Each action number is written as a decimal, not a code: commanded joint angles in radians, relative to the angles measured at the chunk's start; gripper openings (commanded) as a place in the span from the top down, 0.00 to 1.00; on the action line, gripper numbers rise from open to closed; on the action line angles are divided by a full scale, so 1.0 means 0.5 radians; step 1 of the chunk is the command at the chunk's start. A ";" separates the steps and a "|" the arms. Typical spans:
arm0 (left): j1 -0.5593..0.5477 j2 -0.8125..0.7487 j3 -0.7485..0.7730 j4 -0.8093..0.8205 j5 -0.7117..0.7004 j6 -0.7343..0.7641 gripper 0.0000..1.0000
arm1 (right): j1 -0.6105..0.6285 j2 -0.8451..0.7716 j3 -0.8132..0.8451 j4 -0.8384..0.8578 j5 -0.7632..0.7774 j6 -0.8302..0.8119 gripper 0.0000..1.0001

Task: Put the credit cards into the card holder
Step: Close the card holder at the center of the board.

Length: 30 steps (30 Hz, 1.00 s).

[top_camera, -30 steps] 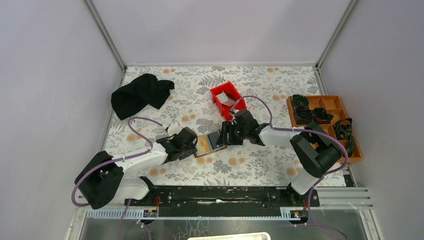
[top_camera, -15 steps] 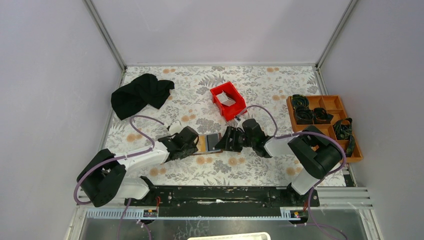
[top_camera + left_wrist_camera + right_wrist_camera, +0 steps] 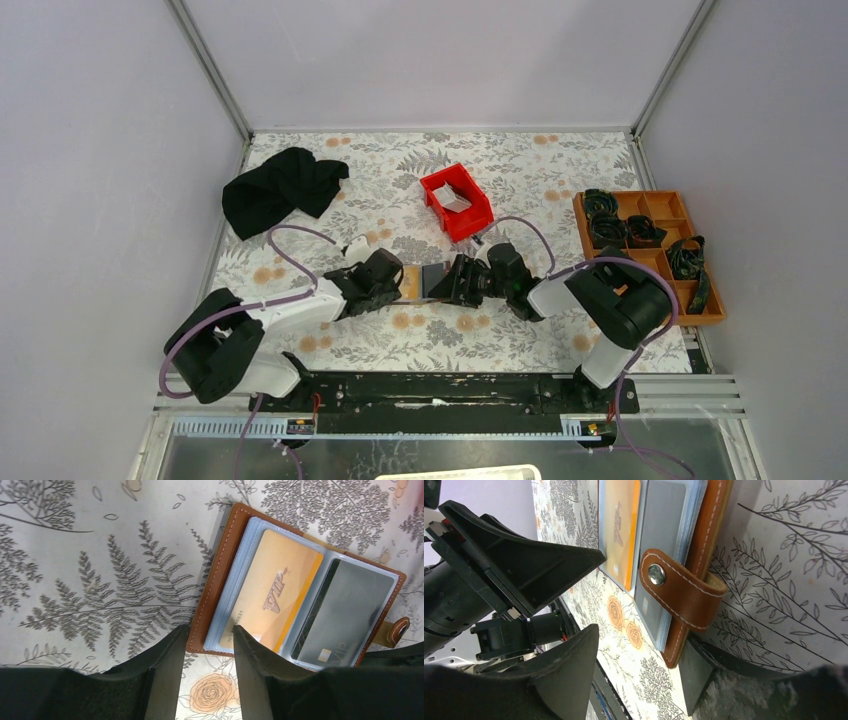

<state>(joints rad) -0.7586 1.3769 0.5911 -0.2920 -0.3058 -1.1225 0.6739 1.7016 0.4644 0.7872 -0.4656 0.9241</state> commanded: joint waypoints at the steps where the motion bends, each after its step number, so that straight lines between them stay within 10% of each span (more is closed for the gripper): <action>1: -0.026 0.170 -0.114 -0.064 0.154 0.010 0.53 | 0.047 0.117 0.001 -0.102 0.002 0.013 0.35; 19: -0.029 0.117 -0.155 -0.099 0.142 0.033 0.53 | 0.051 -0.153 0.098 -0.427 0.482 -0.180 0.50; 30: -0.027 0.062 -0.146 -0.131 0.124 0.028 0.51 | 0.051 -0.087 0.163 -0.374 0.417 -0.175 0.84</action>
<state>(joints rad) -0.7597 1.3735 0.5735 -0.2169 -0.2916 -1.1198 0.6949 1.6539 0.5079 0.6106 -0.2745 0.8604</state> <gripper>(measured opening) 0.471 0.225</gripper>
